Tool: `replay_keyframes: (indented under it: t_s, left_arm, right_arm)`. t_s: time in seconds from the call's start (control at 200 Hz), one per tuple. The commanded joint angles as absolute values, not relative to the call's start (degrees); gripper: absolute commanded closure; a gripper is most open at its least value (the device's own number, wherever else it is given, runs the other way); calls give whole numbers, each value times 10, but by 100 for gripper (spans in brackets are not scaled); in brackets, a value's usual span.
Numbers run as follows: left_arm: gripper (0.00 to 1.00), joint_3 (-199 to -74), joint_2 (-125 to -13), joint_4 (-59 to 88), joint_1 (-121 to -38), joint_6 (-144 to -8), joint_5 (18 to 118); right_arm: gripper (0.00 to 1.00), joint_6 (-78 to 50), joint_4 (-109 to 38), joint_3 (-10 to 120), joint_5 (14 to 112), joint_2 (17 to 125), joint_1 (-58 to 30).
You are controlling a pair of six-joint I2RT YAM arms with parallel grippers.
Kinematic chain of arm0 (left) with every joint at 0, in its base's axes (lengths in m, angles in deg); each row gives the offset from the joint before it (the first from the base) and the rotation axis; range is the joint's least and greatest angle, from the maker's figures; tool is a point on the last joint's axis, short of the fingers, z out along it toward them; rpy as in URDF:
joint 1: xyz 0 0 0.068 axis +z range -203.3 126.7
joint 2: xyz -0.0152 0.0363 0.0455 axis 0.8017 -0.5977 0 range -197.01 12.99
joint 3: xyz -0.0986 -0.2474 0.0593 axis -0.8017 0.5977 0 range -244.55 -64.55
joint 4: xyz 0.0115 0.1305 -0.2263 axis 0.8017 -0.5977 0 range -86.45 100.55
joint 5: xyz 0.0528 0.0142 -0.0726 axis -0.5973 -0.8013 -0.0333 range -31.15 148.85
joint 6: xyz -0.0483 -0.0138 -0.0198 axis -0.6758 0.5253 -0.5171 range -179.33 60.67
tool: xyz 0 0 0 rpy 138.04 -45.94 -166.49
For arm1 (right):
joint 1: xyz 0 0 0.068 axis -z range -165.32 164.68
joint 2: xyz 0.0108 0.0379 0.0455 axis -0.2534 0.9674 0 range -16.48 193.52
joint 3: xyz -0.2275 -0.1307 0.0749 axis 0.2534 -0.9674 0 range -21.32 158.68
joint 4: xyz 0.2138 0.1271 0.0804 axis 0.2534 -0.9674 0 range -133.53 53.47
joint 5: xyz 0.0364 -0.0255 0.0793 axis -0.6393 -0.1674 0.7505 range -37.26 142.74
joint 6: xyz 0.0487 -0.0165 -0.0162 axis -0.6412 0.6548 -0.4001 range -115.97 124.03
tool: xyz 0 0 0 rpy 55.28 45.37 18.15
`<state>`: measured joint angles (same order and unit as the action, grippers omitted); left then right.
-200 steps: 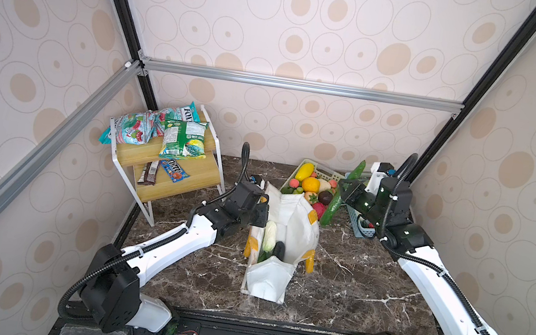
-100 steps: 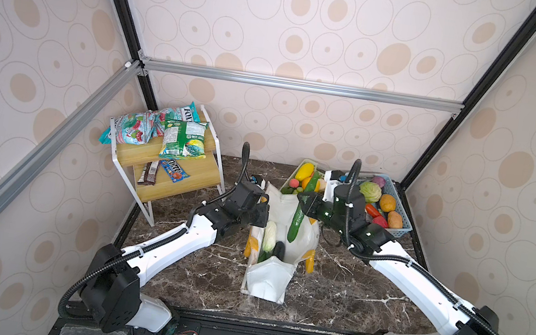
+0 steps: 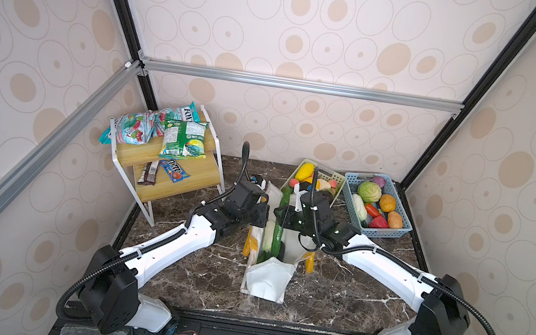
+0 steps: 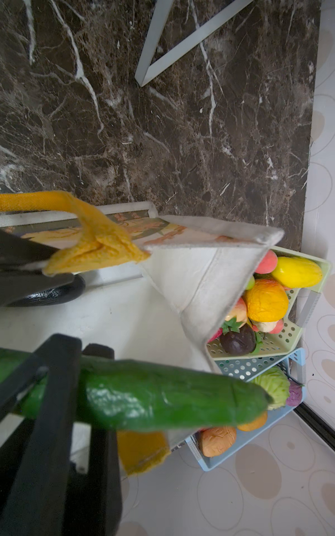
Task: Place the food into the grocery bag and tie it
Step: 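Carry the cucumber with the right gripper over the white bag, then lower the cucumber into the bag and open the right gripper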
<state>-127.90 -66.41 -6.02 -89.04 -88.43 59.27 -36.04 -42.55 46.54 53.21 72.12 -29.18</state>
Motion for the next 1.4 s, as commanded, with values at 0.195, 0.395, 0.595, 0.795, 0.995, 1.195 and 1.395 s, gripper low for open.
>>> replay_keyframes:
  t_s: [0.195,0.395,0.595,0.795,0.995,1.195,1.395]
  left_arm:
    - [100,-1301,-649,-39,-892,-880,587]
    - [100,-1300,-652,-38,-892,-884,590]
    - [100,-1306,-657,-46,-892,-884,588]
    - [100,-1300,-656,-42,-892,-890,587]
    - [100,-1292,-654,-36,-893,-893,592]
    - [100,-1285,-644,-29,-893,-892,592]
    - [100,-1285,-640,-29,-893,-892,594]
  right_arm:
    - [69,-358,-432,469,561,753,-300]
    - [68,-354,-445,472,567,772,-301]
    - [68,-350,-448,464,571,777,-300]
    - [68,-346,-449,455,571,784,-300]
    - [67,-353,-456,453,569,799,-300]
    - [66,-362,-450,456,544,822,-300]
    - [64,-372,-443,463,536,851,-300]
